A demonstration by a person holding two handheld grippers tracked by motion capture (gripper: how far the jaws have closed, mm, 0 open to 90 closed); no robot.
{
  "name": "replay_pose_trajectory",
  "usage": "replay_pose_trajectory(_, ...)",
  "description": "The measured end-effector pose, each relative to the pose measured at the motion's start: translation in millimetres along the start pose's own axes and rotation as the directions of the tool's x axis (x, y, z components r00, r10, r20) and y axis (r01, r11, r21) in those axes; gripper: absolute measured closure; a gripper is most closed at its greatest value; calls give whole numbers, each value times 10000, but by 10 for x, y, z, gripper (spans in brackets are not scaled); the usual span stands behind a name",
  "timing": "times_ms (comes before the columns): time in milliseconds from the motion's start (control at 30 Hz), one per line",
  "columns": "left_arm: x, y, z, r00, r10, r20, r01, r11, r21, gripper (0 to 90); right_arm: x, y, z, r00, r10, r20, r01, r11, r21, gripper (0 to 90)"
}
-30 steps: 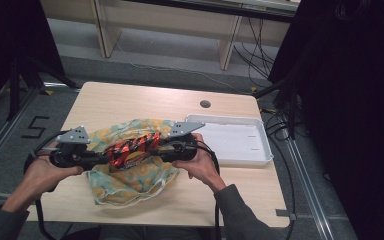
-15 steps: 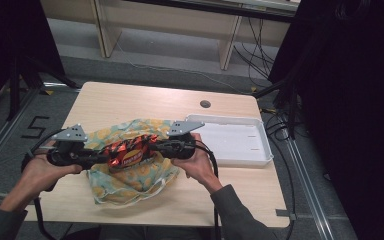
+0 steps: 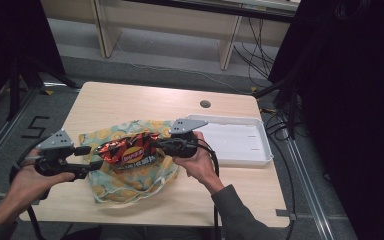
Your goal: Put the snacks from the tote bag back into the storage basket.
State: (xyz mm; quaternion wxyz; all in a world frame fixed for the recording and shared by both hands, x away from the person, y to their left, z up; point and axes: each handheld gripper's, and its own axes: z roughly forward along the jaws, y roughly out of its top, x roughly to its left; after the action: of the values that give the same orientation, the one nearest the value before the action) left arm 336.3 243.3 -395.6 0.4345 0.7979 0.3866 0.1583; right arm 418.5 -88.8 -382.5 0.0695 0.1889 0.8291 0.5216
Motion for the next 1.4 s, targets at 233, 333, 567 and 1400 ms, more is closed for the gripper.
replay_pose_trajectory(233, 49, -381, 126, 9970, 456, -628, -431, 9982, 407, 313, 37, 146, -31, 9996, -156, -240, 145, 9989, -452, 900)
replay_pose_trajectory(333, 53, -496, 157, 9968, 110, -790, -63, 9982, 593, 310, 71, 219, -52, 9996, -177, -225, 161, 9974, -698, 900)
replay_pose_trajectory(567, 37, -558, 168, 9926, 73, -1213, 15, 9973, 729, 294, 166, 384, -145, 9979, -499, -419, 444, 9913, -1239, 900)
replay_pose_trajectory(1400, 55, -574, 179, 9898, 514, -1327, -364, 9929, 1130, 274, 52, 619, -1183, 9937, -357, 1058, 582, 9743, -2176, 900)
